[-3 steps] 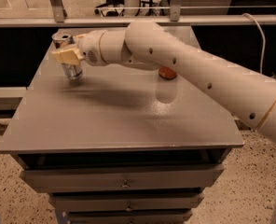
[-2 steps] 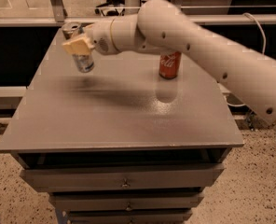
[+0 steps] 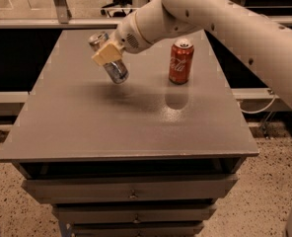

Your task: Knock redbull can over

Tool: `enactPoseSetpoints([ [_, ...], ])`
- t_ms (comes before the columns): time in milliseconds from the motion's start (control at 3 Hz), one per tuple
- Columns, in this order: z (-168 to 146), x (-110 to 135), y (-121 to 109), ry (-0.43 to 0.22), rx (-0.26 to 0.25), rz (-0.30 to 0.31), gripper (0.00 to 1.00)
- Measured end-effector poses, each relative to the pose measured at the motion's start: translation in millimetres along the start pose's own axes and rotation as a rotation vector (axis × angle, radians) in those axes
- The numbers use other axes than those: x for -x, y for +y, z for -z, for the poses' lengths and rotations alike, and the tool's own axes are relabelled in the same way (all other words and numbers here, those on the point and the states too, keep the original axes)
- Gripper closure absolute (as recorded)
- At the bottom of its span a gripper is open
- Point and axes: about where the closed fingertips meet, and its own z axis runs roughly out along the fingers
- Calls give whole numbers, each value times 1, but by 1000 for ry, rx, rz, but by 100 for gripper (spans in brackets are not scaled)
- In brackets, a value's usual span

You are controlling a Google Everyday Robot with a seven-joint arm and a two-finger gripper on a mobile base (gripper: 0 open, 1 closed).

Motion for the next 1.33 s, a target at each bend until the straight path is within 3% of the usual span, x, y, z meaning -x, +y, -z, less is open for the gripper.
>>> enactPoseSetpoints([
  [667,-2,-69,32,365,145,89,98],
  [1000,-8,-78,40,431,182,123,75],
  [1333,-15,-83,48,473,229,160,44],
])
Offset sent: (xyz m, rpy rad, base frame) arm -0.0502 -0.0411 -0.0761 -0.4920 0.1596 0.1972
